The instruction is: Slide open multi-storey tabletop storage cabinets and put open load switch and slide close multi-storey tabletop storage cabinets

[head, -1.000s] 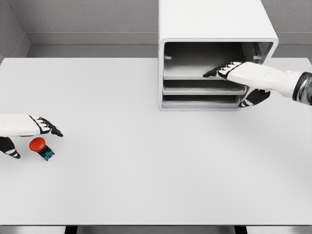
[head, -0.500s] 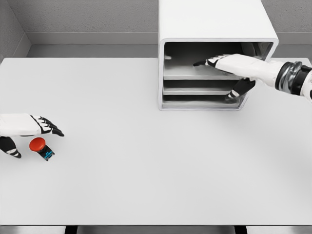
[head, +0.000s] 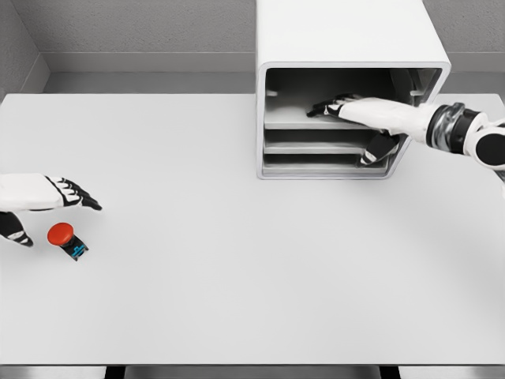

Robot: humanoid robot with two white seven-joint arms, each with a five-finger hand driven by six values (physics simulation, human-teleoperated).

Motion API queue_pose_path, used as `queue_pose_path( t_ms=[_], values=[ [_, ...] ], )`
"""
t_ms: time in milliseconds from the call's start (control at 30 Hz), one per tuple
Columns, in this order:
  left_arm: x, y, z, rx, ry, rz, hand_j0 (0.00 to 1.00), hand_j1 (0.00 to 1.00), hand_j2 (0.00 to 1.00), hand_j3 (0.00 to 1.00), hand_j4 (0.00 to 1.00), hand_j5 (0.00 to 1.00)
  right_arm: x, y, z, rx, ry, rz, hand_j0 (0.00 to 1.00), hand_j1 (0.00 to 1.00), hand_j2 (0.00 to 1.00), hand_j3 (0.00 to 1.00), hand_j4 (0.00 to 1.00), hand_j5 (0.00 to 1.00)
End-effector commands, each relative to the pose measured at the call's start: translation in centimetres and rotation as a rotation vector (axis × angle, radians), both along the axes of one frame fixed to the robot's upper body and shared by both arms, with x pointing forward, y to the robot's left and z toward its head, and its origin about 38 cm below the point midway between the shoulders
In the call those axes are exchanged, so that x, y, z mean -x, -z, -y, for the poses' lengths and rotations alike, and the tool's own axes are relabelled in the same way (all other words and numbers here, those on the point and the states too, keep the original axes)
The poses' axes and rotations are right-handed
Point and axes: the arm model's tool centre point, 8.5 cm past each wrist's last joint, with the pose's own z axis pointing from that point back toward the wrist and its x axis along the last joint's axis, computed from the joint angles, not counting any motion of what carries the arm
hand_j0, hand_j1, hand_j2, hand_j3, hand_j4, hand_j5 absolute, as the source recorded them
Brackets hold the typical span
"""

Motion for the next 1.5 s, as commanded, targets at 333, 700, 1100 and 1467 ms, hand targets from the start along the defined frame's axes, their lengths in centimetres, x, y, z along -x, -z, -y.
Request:
queue_pose_path(
  t_ms=[333, 700, 1100, 1467],
  values=[
    [0.1, 0.0, -0.1, 0.002, -0.004, -0.004, 1.0, 1.0, 1.0, 1.0, 1.0, 1.0, 3.0, -0.6, -0.4, 0.055, -0.15, 0.051, 1.0, 1.0, 1.0, 1.0, 1.0, 1.0],
    [0.7, 0.7, 0.6, 0.004, 0.02, -0.025, 1.0, 1.0, 1.0, 1.0, 1.0, 1.0, 4.8, -0.4, 0.1, 0.082, -0.21, 0.06, 1.0, 1.0, 1.0, 1.0, 1.0, 1.0],
    [1.2, 1.0, 0.9, -0.001, 0.035, -0.037, 1.0, 1.0, 1.0, 1.0, 1.0, 1.0, 6.7, -0.7, 1.9, 0.095, -0.282, 0.095, 1.0, 1.0, 1.0, 1.0, 1.0, 1.0],
    [1.3, 1.2, 1.0, -0.003, 0.038, -0.042, 0.74, 0.74, 0.74, 0.74, 0.74, 0.74, 8.0, -0.5, 3.3, 0.094, -0.309, 0.106, 1.0, 1.0, 1.0, 1.0, 1.0, 1.0]
  ],
)
